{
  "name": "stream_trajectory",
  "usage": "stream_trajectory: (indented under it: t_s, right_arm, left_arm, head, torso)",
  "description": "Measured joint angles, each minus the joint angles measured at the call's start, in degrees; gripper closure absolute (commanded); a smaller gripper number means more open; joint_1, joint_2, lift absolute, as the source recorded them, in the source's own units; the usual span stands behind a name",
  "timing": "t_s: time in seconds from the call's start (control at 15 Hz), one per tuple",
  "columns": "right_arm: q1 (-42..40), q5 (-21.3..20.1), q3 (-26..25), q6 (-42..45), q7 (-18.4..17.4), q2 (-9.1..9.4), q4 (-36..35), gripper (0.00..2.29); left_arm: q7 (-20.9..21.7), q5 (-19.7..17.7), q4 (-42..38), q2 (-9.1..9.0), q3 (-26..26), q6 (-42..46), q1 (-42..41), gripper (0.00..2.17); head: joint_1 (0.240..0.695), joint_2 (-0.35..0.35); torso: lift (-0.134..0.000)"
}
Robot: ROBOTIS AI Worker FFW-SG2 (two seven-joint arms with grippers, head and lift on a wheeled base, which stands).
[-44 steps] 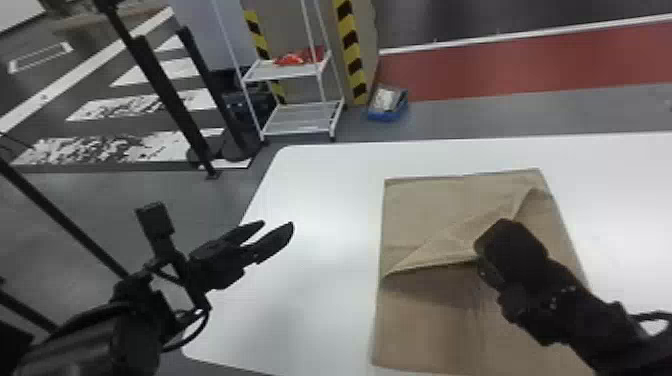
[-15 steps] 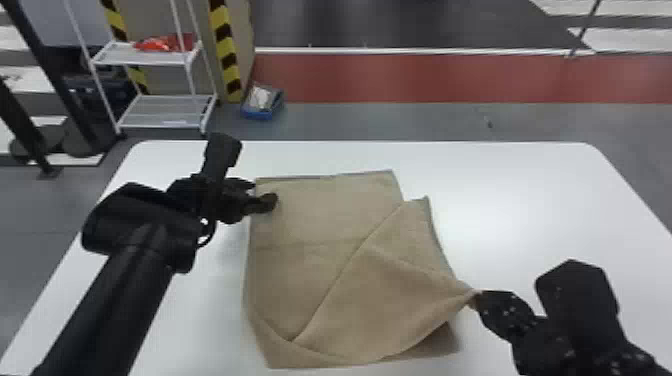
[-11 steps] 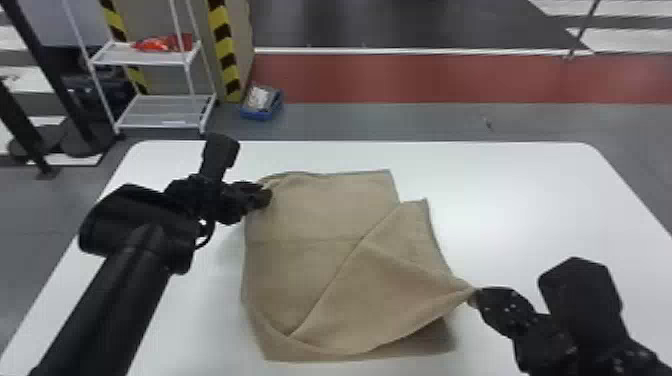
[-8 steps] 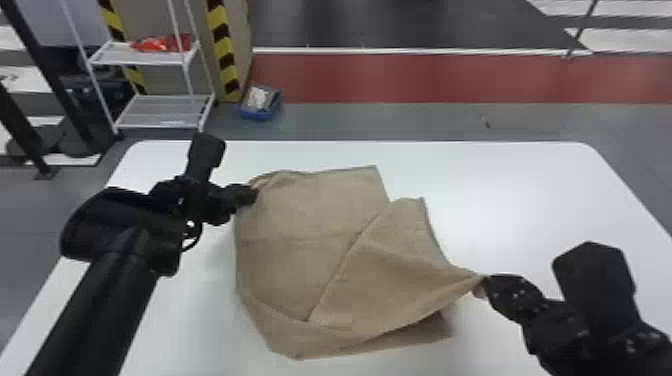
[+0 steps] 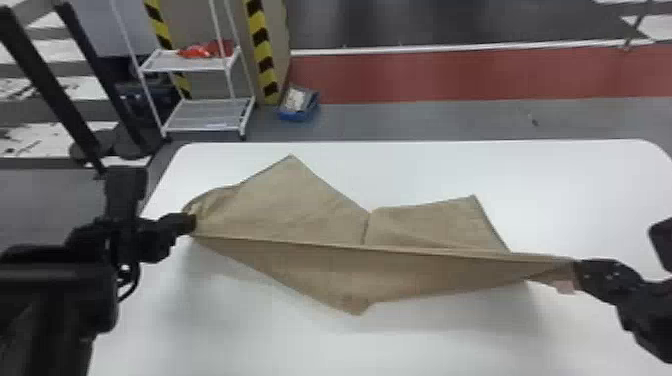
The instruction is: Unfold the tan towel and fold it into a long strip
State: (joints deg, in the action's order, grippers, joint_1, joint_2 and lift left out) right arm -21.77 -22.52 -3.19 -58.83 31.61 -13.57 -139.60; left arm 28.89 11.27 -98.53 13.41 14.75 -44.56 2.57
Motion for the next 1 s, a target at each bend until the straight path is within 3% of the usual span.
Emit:
stream_trajectory:
  t_s: [0.07, 0.13, 0.2, 0.27, 0.47, 0.8, 1.0]
  right_arm:
    - [1.62, -0.18, -0.19, 0.0, 0.93, -0.44, 1.76, 1.18]
    - [3.55, -0.58, -0.31, -0.01, 1.92, -0.81, 3.7, 1.18]
    - [5.07, -0.98, -0.41, -0.07, 2.65, -1.15, 5.18, 1.18]
    - [6.26, -1.31, -0.54, -0.18, 3.08, -1.56, 6.31, 1.18]
    - [7.24, -1.55, -1.45, -0.21, 3.65, -2.6, 7.87, 1.18]
    - [7.68, -1.59, -2.38, -0.16, 3.9, -3.54, 10.26, 1.18]
    - [8.31, -1.59, -2.04, -0.06, 3.9, -3.21, 11.38, 1.18]
  left_arm:
    - [-1.2, -0.41, -3.72, -0.19, 1.46, -1.2, -3.45, 2.12]
    - [-2.73, -1.06, -7.18, -0.65, 2.42, -1.92, -6.75, 1.76]
    - [-3.51, -1.59, -9.81, -1.21, 2.97, -2.17, -9.28, 0.78]
    - [-3.9, -2.34, -12.43, -1.93, 3.46, -2.16, -11.76, 0.0]
    - [-3.76, -4.5, -17.11, -2.83, 5.06, -1.04, -16.12, 0.02]
    - [-2.61, -4.42, -17.21, -2.38, 8.13, -0.21, -17.4, 0.03]
    - [5.34, -2.73, -17.96, -1.7, 9.07, 7.64, -20.87, 0.14]
  head:
    - [0.695, 0.144]
    - [0.695, 0.151]
    - [0.695, 0.146]
    - [0.695, 0.138]
    - [0.695, 0.113]
    - [0.695, 0.123]
    - [0.695, 0.111]
  torso:
    - [-0.123]
    - [-0.123]
    - [-0.123]
    - [-0.123]
    - [-0.123]
    - [-0.123]
    - [-0.123]
